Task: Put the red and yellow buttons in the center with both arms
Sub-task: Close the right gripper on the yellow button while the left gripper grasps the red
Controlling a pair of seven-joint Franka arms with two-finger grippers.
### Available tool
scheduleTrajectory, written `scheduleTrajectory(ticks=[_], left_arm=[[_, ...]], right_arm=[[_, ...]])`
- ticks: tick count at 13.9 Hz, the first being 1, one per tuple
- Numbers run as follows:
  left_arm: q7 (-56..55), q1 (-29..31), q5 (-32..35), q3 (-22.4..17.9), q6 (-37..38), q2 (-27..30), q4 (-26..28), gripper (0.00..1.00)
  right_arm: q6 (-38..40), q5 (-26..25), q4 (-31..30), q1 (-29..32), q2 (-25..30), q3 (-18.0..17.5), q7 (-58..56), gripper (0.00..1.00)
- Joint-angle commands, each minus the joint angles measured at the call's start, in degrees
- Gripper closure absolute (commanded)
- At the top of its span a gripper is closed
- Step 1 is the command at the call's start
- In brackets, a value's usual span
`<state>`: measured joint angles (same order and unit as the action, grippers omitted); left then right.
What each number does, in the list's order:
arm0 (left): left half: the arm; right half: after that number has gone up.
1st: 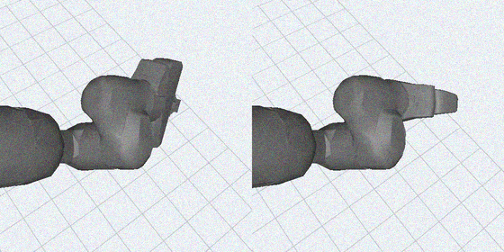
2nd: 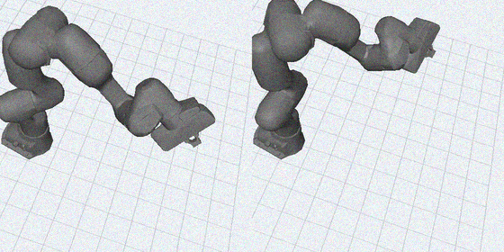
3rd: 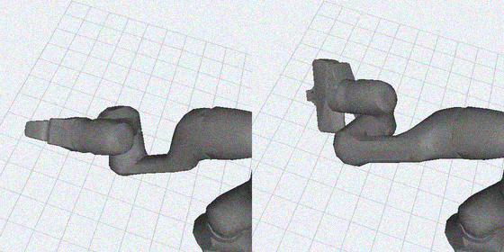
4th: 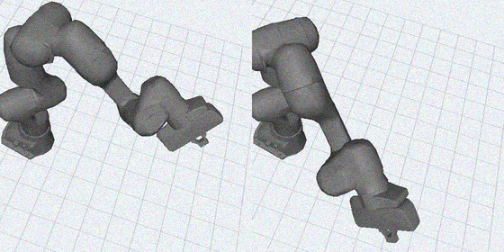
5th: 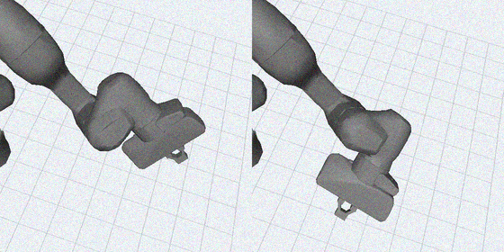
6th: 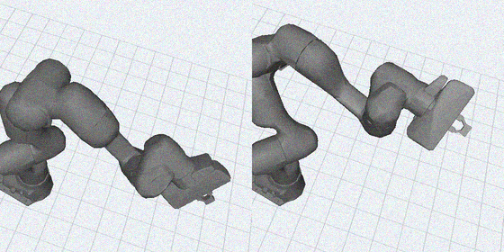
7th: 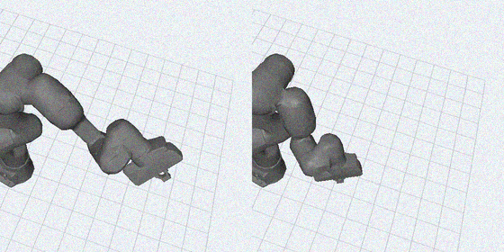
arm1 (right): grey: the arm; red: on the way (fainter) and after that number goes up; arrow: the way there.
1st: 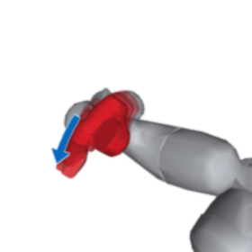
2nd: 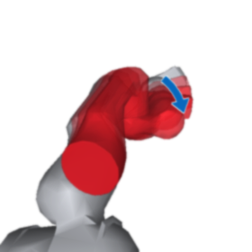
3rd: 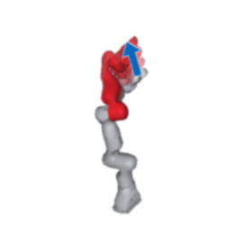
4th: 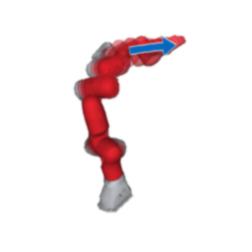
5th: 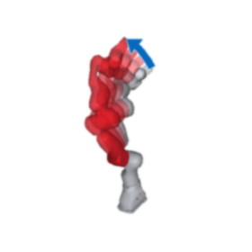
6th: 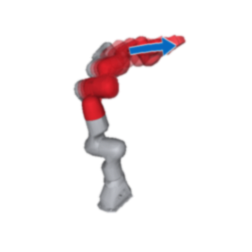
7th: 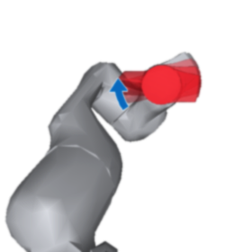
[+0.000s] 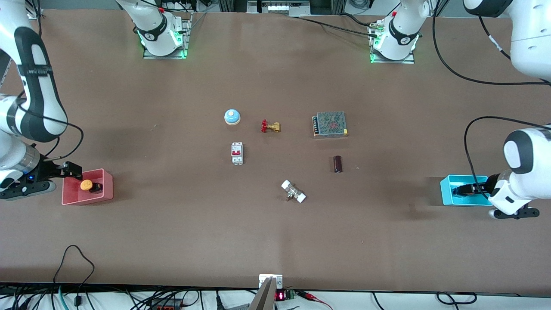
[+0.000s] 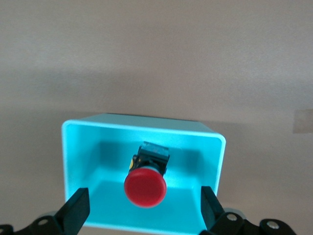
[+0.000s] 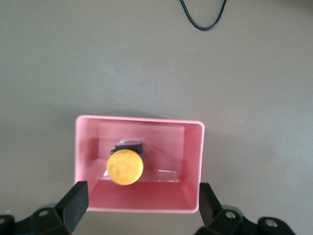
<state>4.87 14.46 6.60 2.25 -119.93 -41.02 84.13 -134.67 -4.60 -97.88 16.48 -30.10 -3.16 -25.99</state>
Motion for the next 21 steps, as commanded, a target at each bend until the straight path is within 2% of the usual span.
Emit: scheduleTrajectory(ticks=[1,4,12,14,16,17,19,21], left_arm=[[3.20,1.09,1.05,0.39,-6.61,0.59,3.84,0.00],[4.10,2.15,1.05,0.48,-7.59,0.06,4.02,0.00],[4.10,2.15,0.34,0.57,-7.68,-1.26,4.28,0.03],[4.10,2.15,0.34,0.57,-7.68,-1.35,4.46,0.11],[4.01,2.07,0.25,0.65,-7.68,-1.52,4.37,0.25],[4.01,2.07,0.25,0.65,-7.68,-1.69,4.20,0.35],[4.01,1.98,0.25,0.74,-7.68,-1.79,3.85,0.45],[4.10,1.98,0.25,0.83,-7.60,-1.78,3.49,0.54]], right_arm=[[-2.17,1.35,0.32,0.48,-1.45,-0.88,-0.47,0.00],[-2.26,3.72,0.41,0.22,-1.80,-1.14,-0.38,0.00],[-4.99,3.81,0.49,0.04,-4.88,-1.14,-0.47,0.00],[-5.42,3.81,0.49,0.04,-5.32,-1.14,-0.47,0.00],[-6.13,3.81,0.41,0.04,-5.85,-1.14,-0.64,0.00],[-6.22,3.73,0.41,0.04,-5.94,-1.14,-0.73,0.00],[-6.22,3.73,0.41,0.04,-6.03,-1.14,-1.08,0.07],[-6.22,3.73,0.32,0.04,-6.11,-1.14,-1.26,0.19]])
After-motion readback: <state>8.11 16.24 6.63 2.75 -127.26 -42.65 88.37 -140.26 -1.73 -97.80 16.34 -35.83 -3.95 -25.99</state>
